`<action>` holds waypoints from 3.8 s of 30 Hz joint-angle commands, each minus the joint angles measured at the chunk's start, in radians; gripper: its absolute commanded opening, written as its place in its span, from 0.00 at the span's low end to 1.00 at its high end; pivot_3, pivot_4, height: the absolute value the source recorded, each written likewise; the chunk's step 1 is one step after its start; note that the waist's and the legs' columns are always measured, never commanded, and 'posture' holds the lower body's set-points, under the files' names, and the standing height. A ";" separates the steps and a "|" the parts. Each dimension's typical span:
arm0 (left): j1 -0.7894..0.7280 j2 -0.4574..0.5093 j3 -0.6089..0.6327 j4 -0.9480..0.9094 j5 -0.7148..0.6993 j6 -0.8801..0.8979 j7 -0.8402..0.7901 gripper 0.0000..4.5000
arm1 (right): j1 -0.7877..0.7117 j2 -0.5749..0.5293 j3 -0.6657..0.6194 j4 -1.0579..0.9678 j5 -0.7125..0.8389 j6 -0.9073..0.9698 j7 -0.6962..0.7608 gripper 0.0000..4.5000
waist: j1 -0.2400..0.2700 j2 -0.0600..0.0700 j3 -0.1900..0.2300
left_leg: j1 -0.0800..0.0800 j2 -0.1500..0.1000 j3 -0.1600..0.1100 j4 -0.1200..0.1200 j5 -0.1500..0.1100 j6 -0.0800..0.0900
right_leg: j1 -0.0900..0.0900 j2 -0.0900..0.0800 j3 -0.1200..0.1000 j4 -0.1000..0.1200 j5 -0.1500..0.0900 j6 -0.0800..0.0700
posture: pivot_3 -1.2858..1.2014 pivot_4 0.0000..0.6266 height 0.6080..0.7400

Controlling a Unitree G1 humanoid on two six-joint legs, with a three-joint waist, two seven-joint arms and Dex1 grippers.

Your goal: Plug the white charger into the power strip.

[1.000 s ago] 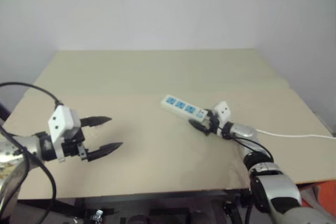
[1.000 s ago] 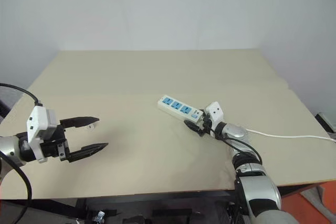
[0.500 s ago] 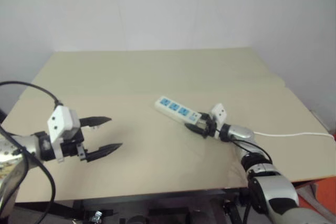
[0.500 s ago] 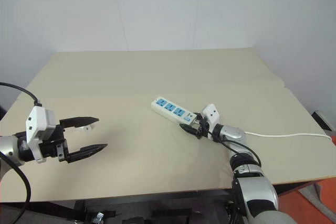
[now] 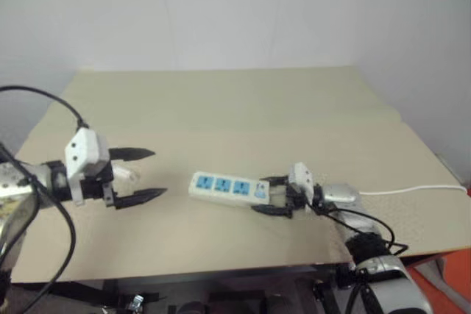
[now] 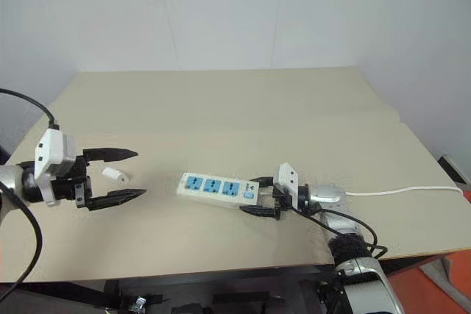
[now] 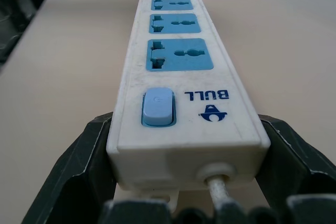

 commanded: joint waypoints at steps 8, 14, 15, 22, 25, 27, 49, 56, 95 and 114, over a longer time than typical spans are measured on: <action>-0.432 0.116 -0.306 0.459 0.293 -0.305 -0.300 1.00 | 0.006 0.030 0.071 -0.028 0.009 -0.034 0.053 0.76 | 0.005 -0.002 0.001 | -0.001 0.002 0.006 0.001 0.001 -0.001 | 0.000 0.005 0.000 0.000 0.001 -0.001 | 0.52 0.24 1.00; -0.882 0.106 -0.720 0.935 0.547 -0.639 -0.417 1.00 | -0.003 0.050 0.079 -0.004 0.004 -0.038 0.034 0.76 | 0.008 -0.004 0.002 | -0.003 0.010 0.012 0.001 0.001 -0.002 | -0.003 0.013 0.000 -0.002 0.002 -0.004 | 0.52 0.24 1.00; -0.942 0.093 -0.779 1.007 0.603 -0.715 -0.417 1.00 | -0.003 0.053 0.079 -0.004 0.004 -0.037 0.029 0.76 | 0.006 -0.004 0.002 | -0.004 0.011 0.013 0.001 0.001 -0.002 | -0.004 0.013 0.001 -0.002 0.002 -0.004 | 0.52 0.24 1.00; -1.079 0.015 -1.014 1.228 0.723 -1.013 -0.417 1.00 | 0.016 0.042 0.077 -0.038 0.007 -0.015 0.013 0.76 | 0.004 -0.005 0.003 | -0.014 0.012 0.019 0.004 0.002 -0.002 | -0.019 0.013 0.007 0.010 0.002 -0.004 | 0.52 0.24 1.00; -1.079 0.009 -1.077 1.268 0.779 -1.116 -0.417 1.00 | 0.025 0.033 0.073 -0.054 0.012 -0.001 0.009 0.76 | 0.003 -0.006 0.004 | -0.016 0.012 0.019 0.005 0.001 -0.002 | -0.021 0.013 0.007 0.011 0.002 -0.004 | 0.52 0.24 1.00; -1.074 0.003 -1.103 1.293 0.795 -1.146 -0.417 1.00 | 0.029 0.029 0.072 -0.062 0.014 0.004 0.005 0.76 | 0.005 -0.006 0.004 | -0.017 0.012 0.019 0.006 0.001 -0.002 | -0.021 0.013 0.007 0.010 0.002 -0.004 | 0.52 0.24 1.00; -1.020 -0.075 -0.939 1.286 0.951 -1.184 -0.410 1.00 | 0.033 0.012 0.062 -0.108 0.036 0.054 -0.036 0.76 | 0.023 -0.006 0.004 | -0.019 0.012 0.020 0.014 -0.001 0.001 | -0.020 0.013 0.007 0.013 0.003 -0.003 | 0.52 0.24 1.00; -1.050 -0.107 -0.945 1.338 1.073 -1.157 -0.267 1.00 | 0.024 0.020 0.059 -0.104 0.041 0.058 -0.050 0.76 | 0.025 -0.006 0.004 | -0.019 0.012 0.020 0.014 -0.001 0.001 | -0.020 0.013 0.007 0.013 0.003 -0.003 | 0.52 0.24 1.00; -1.104 -0.219 -0.982 1.580 1.347 -1.124 0.055 1.00 | 0.113 -0.002 0.035 -0.236 0.057 0.122 -0.162 0.76 | 0.027 -0.007 0.004 | -0.018 0.012 0.020 0.015 -0.001 0.001 | -0.019 0.013 0.007 0.014 0.003 -0.003 | 0.52 0.24 1.00; -1.093 -0.229 -0.926 1.580 1.306 -1.099 -0.032 0.23 | 0.128 -0.011 0.040 -0.253 0.059 0.124 -0.176 0.76 | 0.030 -0.007 0.004 | -0.018 0.012 0.020 0.016 -0.001 0.001 | -0.019 0.012 0.006 0.014 0.003 -0.003 | 0.52 0.24 1.00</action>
